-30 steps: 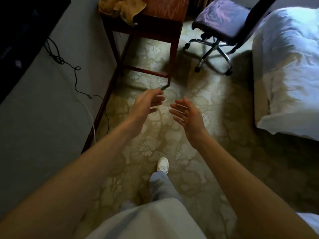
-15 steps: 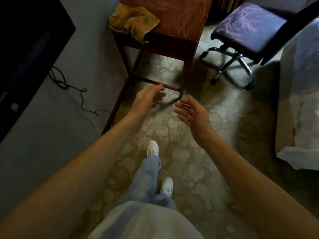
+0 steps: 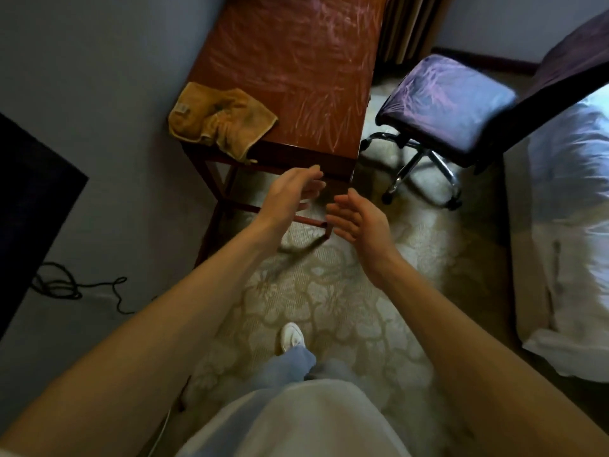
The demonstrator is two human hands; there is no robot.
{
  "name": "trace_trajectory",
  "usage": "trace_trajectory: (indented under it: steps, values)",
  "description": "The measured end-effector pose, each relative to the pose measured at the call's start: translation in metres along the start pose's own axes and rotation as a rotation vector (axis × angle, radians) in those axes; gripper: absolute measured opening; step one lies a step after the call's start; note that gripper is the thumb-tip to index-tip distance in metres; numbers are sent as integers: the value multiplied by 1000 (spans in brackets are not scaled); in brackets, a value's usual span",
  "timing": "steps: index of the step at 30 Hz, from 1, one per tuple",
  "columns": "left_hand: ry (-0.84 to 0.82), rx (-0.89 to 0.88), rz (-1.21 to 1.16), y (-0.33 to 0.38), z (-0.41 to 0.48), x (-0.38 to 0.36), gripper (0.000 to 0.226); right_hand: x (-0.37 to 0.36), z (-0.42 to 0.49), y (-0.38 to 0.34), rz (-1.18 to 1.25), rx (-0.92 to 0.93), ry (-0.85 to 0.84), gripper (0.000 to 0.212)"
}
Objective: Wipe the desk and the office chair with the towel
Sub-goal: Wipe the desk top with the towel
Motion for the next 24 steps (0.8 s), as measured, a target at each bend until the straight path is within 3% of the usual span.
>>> trace_trajectory:
  steps: [6, 10, 16, 24]
  values:
    - [12, 37, -30, 9, 63, 26, 41, -30, 67, -20, 25, -32, 29, 55]
    - [54, 90, -74, 2, 95, 46, 29, -48, 108, -24, -5, -75, 11, 42]
    - [133, 135, -112, 17, 162, 77, 25, -84, 190, -40, -35, -127, -69, 38]
    - [238, 189, -150, 53, 265, 113, 25, -140, 308, -79, 0, -204, -188, 47]
Point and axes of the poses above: each hand's wrist, its own z-axis towards the middle knuckle, its own x-axis out of the back of the hand, y = z × x, the point moved 2 cm from there along z, towards the middle knuckle, and after that the axes turned 13 degrees about z, right-handed, at the moved point
